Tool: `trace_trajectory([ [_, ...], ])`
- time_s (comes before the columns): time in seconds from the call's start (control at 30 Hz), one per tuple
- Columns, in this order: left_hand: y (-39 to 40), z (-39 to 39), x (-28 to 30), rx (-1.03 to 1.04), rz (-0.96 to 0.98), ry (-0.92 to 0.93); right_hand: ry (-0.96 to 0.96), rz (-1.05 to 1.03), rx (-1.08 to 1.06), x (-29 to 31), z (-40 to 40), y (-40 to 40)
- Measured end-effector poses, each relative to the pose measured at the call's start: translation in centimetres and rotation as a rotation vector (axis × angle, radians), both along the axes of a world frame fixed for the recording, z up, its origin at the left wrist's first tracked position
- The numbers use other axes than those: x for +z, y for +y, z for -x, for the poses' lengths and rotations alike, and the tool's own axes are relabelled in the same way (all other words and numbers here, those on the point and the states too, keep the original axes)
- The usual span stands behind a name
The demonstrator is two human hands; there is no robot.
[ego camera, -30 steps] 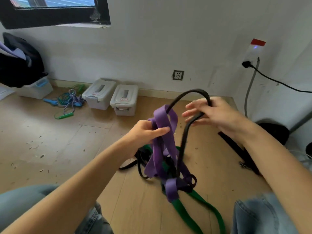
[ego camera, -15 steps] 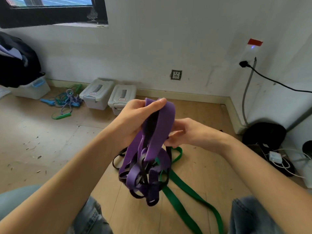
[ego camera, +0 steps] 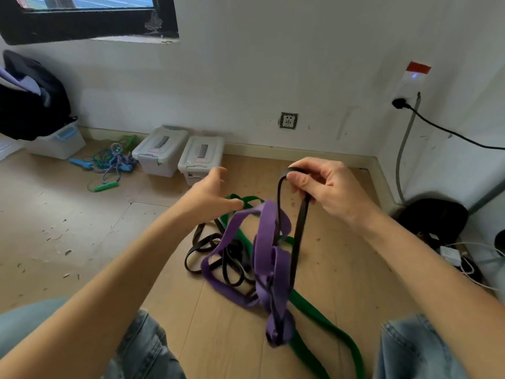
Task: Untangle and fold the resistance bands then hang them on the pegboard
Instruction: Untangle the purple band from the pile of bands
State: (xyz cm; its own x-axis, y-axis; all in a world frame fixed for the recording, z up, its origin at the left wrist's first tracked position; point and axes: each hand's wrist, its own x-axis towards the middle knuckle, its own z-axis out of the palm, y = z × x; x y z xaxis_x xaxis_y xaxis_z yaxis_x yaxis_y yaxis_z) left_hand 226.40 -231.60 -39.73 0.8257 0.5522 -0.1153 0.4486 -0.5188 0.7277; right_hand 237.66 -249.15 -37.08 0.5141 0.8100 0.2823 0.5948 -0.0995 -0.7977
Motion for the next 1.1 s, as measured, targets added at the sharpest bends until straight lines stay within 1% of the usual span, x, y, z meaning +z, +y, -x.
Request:
trace_trajectory([
  [0.07, -1.0, -0.1, -0.4, -0.203, 0.333, -0.101, 0.119, -0.078, 0.149, 0.4, 0.8, 0.2],
  [0.1, -2.1, -0.3, -1.1, -0.294, 0.426, -0.108, 0.193, -0.134, 0.205, 0.7, 1.1, 0.2],
  [0.13, -3.2, -0.5, -2.0, -0.354, 0.434, -0.073, 0.264, -0.194, 0.237, 1.0, 1.3, 0.2],
  [0.17, -4.1, -0.7, -3.2, -0.399, 0.375, -0.025, 0.338, -0.254, 0.244, 1.3, 1.3, 0.2],
  [0.23, -4.8, -1.0, -5.5, -0.448, 0.147, 0.040, 0.475, -0.360, 0.208, 1.7, 0.6, -0.3],
  [0.27, -4.8, -1.1, -6.2, -0.429, 0.100, 0.037, 0.506, -0.383, 0.171, 1.8, 0.1, -0.6],
  [0.3, -4.6, -1.1, -6.4, -0.385, 0.141, 0.013, 0.495, -0.364, 0.114, 1.8, -0.3, -0.9],
  [0.33, -4.3, -1.1, -5.9, -0.306, 0.265, -0.036, 0.434, -0.297, 0.036, 1.5, -0.8, -1.1],
  [0.37, -3.9, -1.2, -4.8, -0.220, 0.435, -0.113, 0.324, -0.177, -0.052, 1.1, -1.2, -1.2],
  [0.4, -3.4, -1.3, -3.4, -0.144, 0.599, -0.218, 0.186, -0.006, -0.131, 0.6, -1.8, -1.3],
  [0.43, -2.7, -1.3, -2.0, -0.106, 0.716, -0.340, 0.081, 0.190, -0.179, 0.2, -2.2, -1.3],
  [0.47, -2.1, -1.3, -0.5, -0.097, 0.801, -0.456, 0.053, 0.367, -0.177, -0.2, -2.3, -1.3],
  [0.5, -1.7, -1.1, 0.8, -0.107, 0.869, -0.558, 0.103, 0.497, -0.121, -0.6, -2.2, -1.3],
  [0.53, -1.4, -0.9, 1.7, -0.114, 0.906, -0.624, 0.207, 0.557, -0.024, -1.0, -2.0, -1.2],
  [0.6, -1.6, -0.5, 2.5, -0.114, 0.940, -0.656, 0.411, 0.530, 0.167, -1.4, -0.7, -0.6],
  [0.67, -2.1, -0.4, 2.5, -0.116, 0.953, -0.637, 0.483, 0.481, 0.286, -1.8, 0.7, 0.0],
  [0.73, -2.2, -0.3, 2.3, -0.114, 0.953, -0.624, 0.481, 0.427, 0.311, -2.2, 1.7, 0.6],
  [0.8, -1.6, 0.0, 2.3, -0.122, 0.981, -0.619, 0.505, 0.324, 0.222, -2.1, 2.0, 0.9],
  [0.87, -1.1, 0.2, 1.9, -0.172, 0.952, -0.561, 0.600, 0.137, 0.135, -1.3, 1.6, 1.0],
  [0.9, -1.1, 0.3, 1.3, -0.215, 0.875, -0.474, 0.674, 0.026, 0.129, -0.7, 1.3, 1.0],
  [0.97, -2.1, 0.5, -0.7, -0.323, 0.643, -0.195, 0.815, -0.185, 0.189, 0.4, 0.7, 0.7],
  [1.0, -3.1, 0.4, -1.8, -0.400, 0.569, -0.065, 0.857, -0.265, 0.224, 0.8, 0.5, 0.5],
  [1.03, -4.1, 0.3, -2.9, -0.477, 0.555, 0.025, 0.873, -0.309, 0.238, 1.0, 0.3, 0.3],
  [1.1, -5.8, -0.1, -4.6, -0.539, 0.543, 0.091, 0.855, -0.325, 0.177, 0.8, -0.1, 0.0],
])
